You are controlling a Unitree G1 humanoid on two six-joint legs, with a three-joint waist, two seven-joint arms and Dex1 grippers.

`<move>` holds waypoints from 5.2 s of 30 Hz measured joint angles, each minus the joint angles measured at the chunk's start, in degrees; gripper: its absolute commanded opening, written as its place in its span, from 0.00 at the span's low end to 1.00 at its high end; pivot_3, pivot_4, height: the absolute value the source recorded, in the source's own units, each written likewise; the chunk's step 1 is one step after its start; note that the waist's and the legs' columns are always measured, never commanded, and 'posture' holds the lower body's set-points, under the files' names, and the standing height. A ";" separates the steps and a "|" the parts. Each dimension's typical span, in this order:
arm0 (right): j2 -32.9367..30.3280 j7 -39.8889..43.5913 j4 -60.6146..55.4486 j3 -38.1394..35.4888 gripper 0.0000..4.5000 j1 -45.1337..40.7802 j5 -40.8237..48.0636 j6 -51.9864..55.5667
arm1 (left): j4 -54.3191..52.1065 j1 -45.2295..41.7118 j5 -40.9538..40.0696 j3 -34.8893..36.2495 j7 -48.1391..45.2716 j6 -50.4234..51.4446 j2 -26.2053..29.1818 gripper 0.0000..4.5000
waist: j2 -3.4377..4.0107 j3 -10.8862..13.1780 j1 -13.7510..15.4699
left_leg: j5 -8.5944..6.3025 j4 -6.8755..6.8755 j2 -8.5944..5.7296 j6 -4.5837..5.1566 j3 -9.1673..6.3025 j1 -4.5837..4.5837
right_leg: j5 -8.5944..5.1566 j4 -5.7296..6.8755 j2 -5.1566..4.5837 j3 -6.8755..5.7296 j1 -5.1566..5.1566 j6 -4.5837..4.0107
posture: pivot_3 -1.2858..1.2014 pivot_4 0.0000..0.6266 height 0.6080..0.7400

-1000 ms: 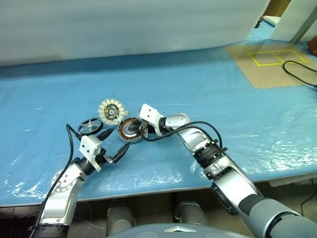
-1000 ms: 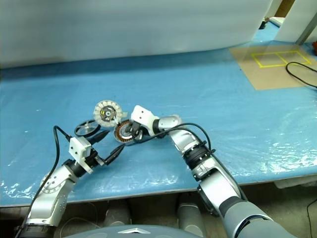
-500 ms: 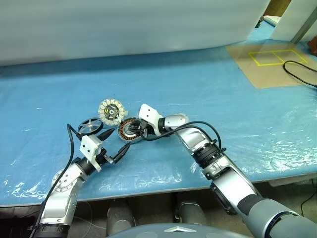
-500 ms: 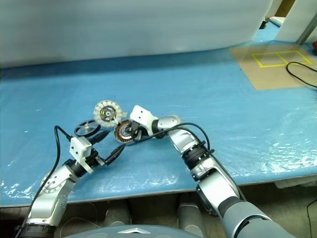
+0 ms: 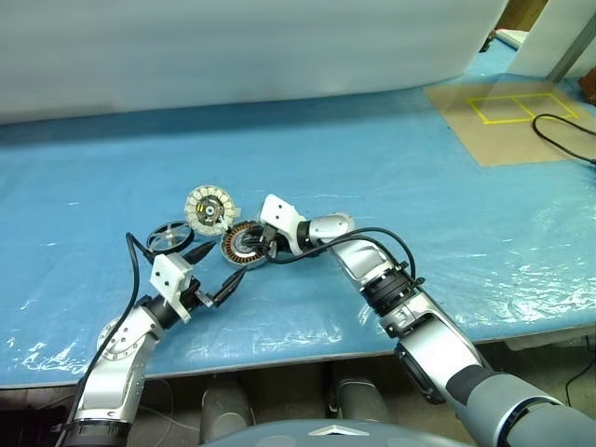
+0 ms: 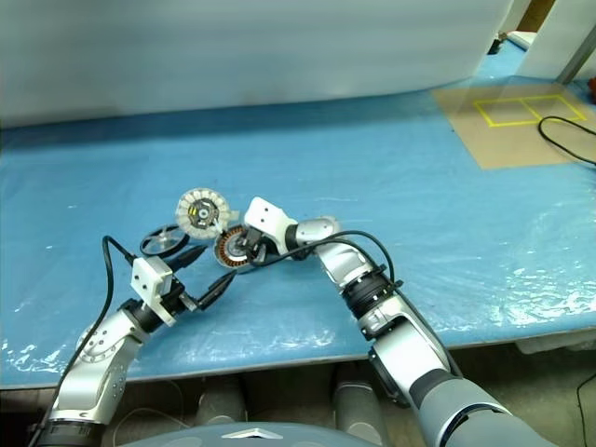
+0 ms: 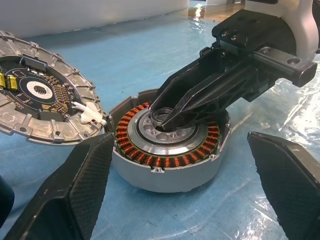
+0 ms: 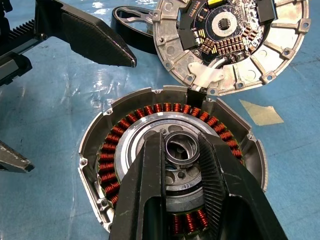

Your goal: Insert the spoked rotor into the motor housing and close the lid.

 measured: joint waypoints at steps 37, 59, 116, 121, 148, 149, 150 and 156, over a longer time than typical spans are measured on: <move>0.30 1.02 -0.15 -0.63 0.56 0.18 1.14 1.06 | 0.68 -0.67 0.08 -0.01 -0.05 0.01 0.01 1.00 | 0.01 0.00 0.00 | 0.00 -0.02 0.00 0.00 0.00 -0.01 | 0.00 -0.03 0.00 -0.01 -0.01 0.00 | 0.52 0.24 1.00; 2.16 -0.96 1.23 -3.11 0.01 0.75 2.87 1.97 | 1.15 -0.94 0.12 -0.06 -0.10 0.02 0.23 1.00 | 0.01 0.01 0.00 | 0.00 -0.03 0.00 -0.01 0.00 -0.16 | 0.00 -0.02 0.00 -0.01 -0.18 0.00 | 0.52 0.24 1.00; 1.47 6.98 4.08 -5.66 0.01 -2.81 6.11 -7.43 | -3.49 4.64 -0.15 1.76 2.30 0.54 1.18 1.00 | 0.00 0.01 -0.13 | -0.01 -0.10 0.02 0.00 0.01 -0.27 | 0.00 -0.07 0.01 -0.02 -0.30 0.00 | 0.52 0.24 1.00; 1.59 9.55 5.37 -5.55 0.01 -4.08 6.10 -10.82 | -6.31 8.17 -0.19 2.64 4.21 0.53 0.58 1.00 | 0.00 0.01 -0.13 | -0.02 -0.07 0.02 0.01 0.02 -0.27 | 0.00 -0.07 0.01 -0.02 -0.29 0.00 | 0.52 0.24 1.00; -1.34 14.10 10.70 -5.69 0.95 -1.42 5.49 -17.02 | -14.00 15.65 -14.09 7.70 12.99 11.13 -5.75 1.00 | -0.02 0.03 -0.15 | -0.05 -0.05 0.05 0.08 0.04 -0.28 | 0.00 -0.06 0.04 -0.02 -0.30 -0.01 | 0.52 0.24 1.00; -1.54 14.19 10.60 -5.73 0.95 -1.37 5.51 -17.02 | -14.20 15.76 -15.12 8.16 13.52 11.87 -5.97 1.00 | -0.03 0.03 -0.16 | -0.05 -0.04 0.05 0.08 0.04 -0.29 | 0.00 -0.06 0.04 -0.01 -0.29 -0.01 | 0.52 0.24 1.00; -1.79 14.29 10.45 -5.82 0.95 -1.36 5.52 -17.02 | -14.95 16.13 -16.93 9.02 14.29 13.17 -6.59 1.00 | -0.04 0.03 -0.18 | -0.05 -0.03 0.05 0.08 0.04 -0.29 | 0.00 -0.06 0.04 -0.01 -0.29 -0.01 | 0.52 0.24 1.00; -2.10 14.18 10.43 -6.08 0.95 -1.36 5.51 -17.17 | -19.11 19.00 -24.36 10.68 17.14 18.17 -8.53 1.00 | -0.07 0.04 -0.16 | -0.11 -0.02 0.07 0.19 0.05 -0.30 | 0.00 -0.04 0.05 -0.01 -0.28 -0.01 | 0.52 0.24 1.00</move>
